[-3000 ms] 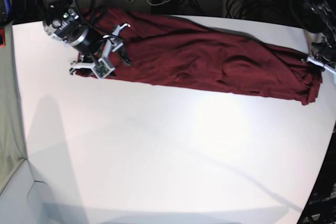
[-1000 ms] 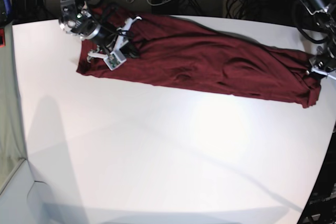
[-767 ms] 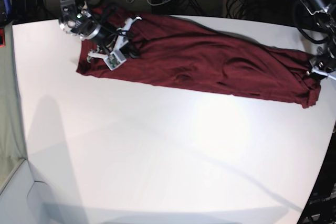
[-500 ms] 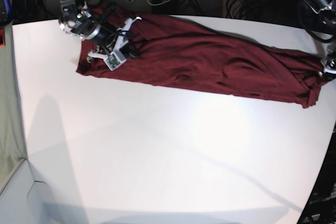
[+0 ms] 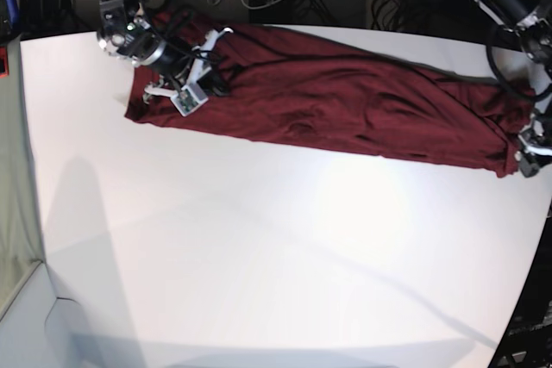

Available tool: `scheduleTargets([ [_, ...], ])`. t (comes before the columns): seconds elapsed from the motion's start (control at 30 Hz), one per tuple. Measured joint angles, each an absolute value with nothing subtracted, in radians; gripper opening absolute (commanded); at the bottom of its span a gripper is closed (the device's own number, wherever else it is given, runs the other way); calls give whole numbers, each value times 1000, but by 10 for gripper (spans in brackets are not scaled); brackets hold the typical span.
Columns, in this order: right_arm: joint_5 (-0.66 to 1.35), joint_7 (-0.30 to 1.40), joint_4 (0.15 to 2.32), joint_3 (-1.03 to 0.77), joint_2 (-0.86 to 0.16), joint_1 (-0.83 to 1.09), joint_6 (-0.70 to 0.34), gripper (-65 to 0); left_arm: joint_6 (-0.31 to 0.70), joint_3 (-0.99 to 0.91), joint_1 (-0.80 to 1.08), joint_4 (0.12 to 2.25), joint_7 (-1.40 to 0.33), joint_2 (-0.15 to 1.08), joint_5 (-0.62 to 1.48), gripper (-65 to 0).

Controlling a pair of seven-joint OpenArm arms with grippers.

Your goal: Layout the t-shirt on the table in an organized manner, then fold the t-shirt properly

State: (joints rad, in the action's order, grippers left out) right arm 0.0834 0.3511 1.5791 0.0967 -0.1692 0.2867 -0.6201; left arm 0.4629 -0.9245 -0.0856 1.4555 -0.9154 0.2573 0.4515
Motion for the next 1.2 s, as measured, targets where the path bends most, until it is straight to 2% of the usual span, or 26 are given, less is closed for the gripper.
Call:
scheduleTargets([
  [0.13,83,354,1579,97,-170,286,-620,-650,464,-890,-101,1456,-833,224,327,-375],
  [0.37,83,355,1582,95,-169,286,-620,-650,469,-889,-83,1472,-889,213,282,-374],
  [0.47,83,356,1583,95,-169,286,-620,-650,479,-886,-29,1515,-982,255,292,-374],
  [0.7,75,373,1580,97,-170,263,-620,-650,494,-929,131,1650,-964,268,295,-374],
  [0.9,75,369,1579,97,-171,263,-620,-650,610,-975,173,1649,-958,274,285,-374],
  [1.2,74,369,1579,99,-171,261,-620,-650,614,-981,205,1504,-818,271,228,-374],
])
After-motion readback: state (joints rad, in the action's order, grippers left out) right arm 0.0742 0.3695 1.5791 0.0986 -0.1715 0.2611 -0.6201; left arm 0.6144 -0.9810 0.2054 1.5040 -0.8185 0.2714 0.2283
